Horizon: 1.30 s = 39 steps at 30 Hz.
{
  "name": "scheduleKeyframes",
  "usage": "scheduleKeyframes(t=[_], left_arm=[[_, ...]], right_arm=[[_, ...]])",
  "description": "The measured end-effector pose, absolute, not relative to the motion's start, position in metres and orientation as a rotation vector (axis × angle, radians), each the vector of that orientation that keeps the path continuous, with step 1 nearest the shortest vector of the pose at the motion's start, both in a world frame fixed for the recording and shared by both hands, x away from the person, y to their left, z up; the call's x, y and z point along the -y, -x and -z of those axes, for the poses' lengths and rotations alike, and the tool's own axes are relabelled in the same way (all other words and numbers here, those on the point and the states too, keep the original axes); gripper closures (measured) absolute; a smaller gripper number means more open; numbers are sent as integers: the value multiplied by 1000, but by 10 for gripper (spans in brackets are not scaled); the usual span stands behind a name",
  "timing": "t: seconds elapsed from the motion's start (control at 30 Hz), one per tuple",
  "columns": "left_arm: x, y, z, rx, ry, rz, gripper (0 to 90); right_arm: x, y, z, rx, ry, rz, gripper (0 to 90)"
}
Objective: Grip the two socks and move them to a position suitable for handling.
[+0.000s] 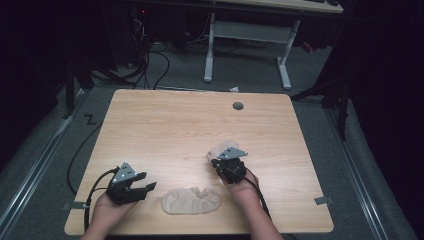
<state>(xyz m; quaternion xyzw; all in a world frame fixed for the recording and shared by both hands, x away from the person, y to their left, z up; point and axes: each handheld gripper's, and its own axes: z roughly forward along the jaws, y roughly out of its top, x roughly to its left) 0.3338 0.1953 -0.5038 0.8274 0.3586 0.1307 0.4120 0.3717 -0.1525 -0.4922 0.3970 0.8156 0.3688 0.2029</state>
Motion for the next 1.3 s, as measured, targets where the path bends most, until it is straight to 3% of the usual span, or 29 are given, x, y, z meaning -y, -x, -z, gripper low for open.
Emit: scheduleKeyframes(t=[0.5, 0.93, 1.3], left_arm=[[-196, -333, 505, -914, -2069, -322, 452], [-200, -333, 503, -923, -2043, -322, 451], [-200, -334, 503, -920, -2047, -321, 450]], right_arm=[[147, -369, 446, -2170, -1058, -1205, 886], [94, -364, 408, -2160, -929, -1370, 886], [111, -373, 433, -2164, -1054, -1315, 885]])
